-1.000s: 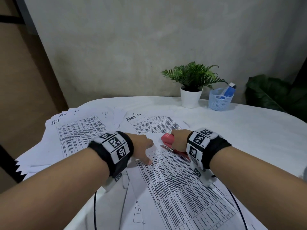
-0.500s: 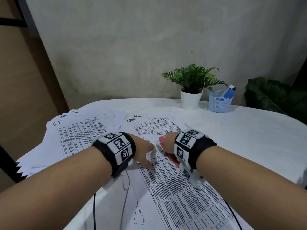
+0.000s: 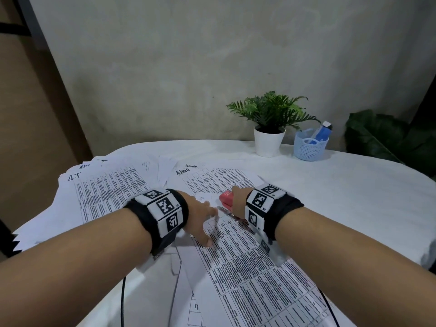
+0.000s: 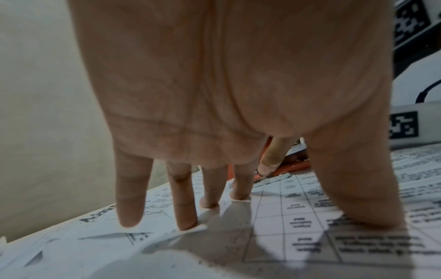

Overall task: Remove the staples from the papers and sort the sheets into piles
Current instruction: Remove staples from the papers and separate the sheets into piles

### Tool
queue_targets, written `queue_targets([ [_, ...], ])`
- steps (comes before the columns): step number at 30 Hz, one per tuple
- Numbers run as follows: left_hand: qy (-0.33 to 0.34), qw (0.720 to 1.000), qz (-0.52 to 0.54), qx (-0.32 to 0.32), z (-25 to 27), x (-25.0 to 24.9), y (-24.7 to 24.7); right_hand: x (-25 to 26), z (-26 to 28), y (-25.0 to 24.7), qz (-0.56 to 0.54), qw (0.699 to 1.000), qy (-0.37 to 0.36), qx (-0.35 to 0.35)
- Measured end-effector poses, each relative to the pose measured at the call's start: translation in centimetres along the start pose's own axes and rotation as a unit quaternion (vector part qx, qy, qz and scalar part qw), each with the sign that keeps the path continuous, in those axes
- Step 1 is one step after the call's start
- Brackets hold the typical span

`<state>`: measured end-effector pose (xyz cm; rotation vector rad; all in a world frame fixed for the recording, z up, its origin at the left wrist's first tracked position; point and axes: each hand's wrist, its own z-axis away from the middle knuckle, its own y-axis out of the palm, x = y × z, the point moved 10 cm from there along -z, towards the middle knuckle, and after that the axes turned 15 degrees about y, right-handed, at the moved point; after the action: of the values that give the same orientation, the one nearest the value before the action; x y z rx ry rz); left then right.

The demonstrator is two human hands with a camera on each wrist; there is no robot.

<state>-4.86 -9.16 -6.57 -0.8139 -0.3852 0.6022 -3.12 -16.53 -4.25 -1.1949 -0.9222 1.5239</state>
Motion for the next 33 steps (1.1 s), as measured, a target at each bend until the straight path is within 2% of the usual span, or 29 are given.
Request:
queue_targets([
  [8,0.008,1.000,0.000,-0.001,-0.6,0.2,0.5,1.8,-1.1,0.6,0.037,0.999,-0.015,0.009],
  [13,0.008,1.000,0.004,-0.004,-0.6,0.2,0.3,0.8,-0.9,0.1,-0.024,1.000,0.008,0.015],
  [17,0.016,1.000,0.015,-0.005,-0.6,0.2,0.4,-0.2,-1.3,-0.1,-0.033,0.999,0.030,-0.007],
  [22,0.013,1.000,0.012,-0.007,-0.6,0.2,0.4,1.2,-1.4,0.2,-0.006,1.000,-0.003,0.029],
  [25,0.009,1.000,0.006,-0.011,-0.6,0.3,0.4,1.7,-1.3,-0.5,-0.015,1.000,-0.018,0.020],
  [30,0.010,1.000,0.011,-0.010,-0.7,0.4,0.5,0.7,-1.0,-0.7,-0.033,0.999,0.022,0.018],
  [33,0.006,1.000,0.015,-0.009,-0.6,0.4,0.5,1.1,-1.0,-0.8,-0.012,1.000,0.012,0.011],
])
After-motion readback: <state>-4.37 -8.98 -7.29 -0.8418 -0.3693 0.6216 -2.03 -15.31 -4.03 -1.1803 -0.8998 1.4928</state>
